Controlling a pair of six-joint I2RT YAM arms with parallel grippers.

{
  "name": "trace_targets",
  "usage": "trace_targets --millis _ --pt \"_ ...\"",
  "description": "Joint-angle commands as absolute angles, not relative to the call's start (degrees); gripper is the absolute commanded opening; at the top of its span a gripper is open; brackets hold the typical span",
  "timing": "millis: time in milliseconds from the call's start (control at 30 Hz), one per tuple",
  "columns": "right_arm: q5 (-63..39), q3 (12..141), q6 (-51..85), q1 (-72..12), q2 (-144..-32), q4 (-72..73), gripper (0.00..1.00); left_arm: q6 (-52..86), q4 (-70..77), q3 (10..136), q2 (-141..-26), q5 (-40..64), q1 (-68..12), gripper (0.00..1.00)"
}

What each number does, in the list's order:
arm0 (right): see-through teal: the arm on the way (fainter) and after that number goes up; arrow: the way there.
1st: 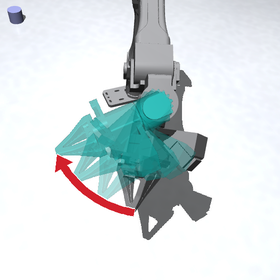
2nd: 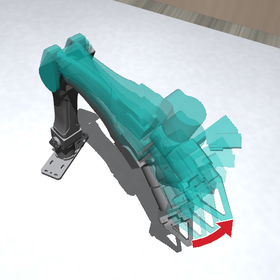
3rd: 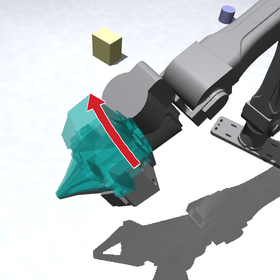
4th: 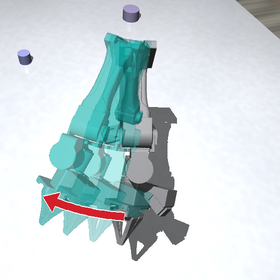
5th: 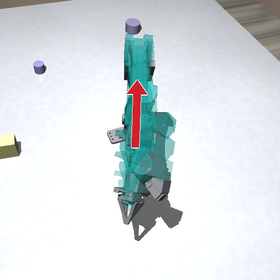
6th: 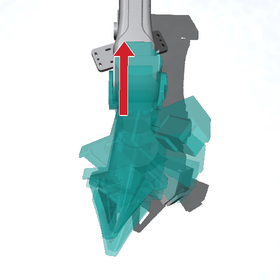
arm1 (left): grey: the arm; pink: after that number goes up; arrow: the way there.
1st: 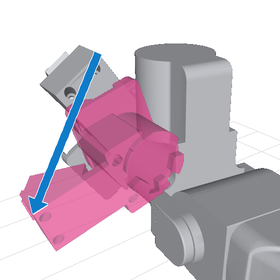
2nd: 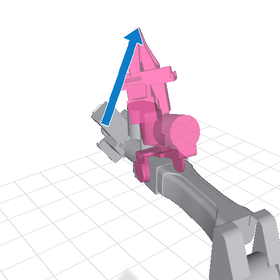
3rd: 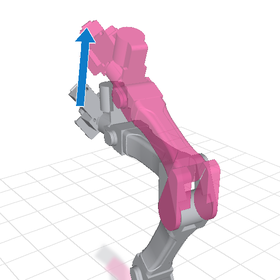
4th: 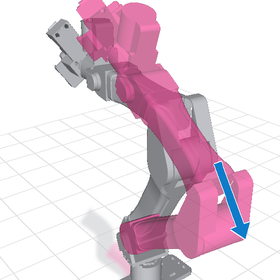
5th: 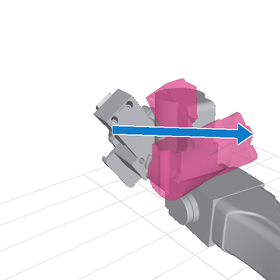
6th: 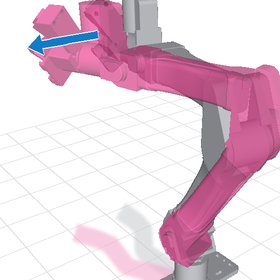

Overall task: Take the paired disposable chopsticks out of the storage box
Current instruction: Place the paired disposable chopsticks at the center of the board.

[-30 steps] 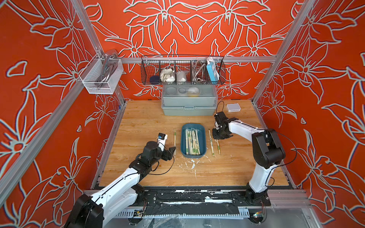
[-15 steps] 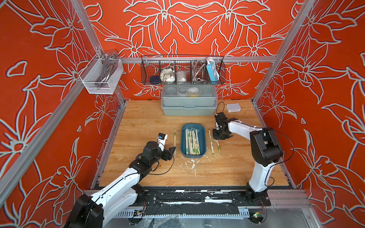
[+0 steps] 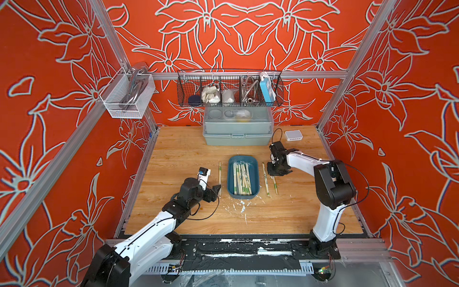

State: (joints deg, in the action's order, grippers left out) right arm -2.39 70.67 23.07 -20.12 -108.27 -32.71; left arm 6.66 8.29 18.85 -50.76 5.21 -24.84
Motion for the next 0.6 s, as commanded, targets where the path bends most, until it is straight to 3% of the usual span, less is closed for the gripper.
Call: trace_targets --millis 0,300,467,567 --pt "-2.17 70.57 23.30 -19.72 -105.35 -34.83 0.33 7.16 8.77 20.24 -50.84 5.19 -24.78 0.84" --pt "-4.15 67.23 21.67 -19.88 -94.06 -34.67 0.45 12.16 -0.11 24.84 -49.31 -0.18 -25.86 0.81" --pt "-6.41 56.31 20.47 -20.26 -83.21 -24.05 0.57 10.83 -10.95 35.36 -52.64 -12.36 -34.90 0.77" --pt "-7.74 48.68 20.43 -20.82 -76.96 -16.22 0.60 14.50 -16.87 43.10 -59.72 -10.08 -35.77 0.69"
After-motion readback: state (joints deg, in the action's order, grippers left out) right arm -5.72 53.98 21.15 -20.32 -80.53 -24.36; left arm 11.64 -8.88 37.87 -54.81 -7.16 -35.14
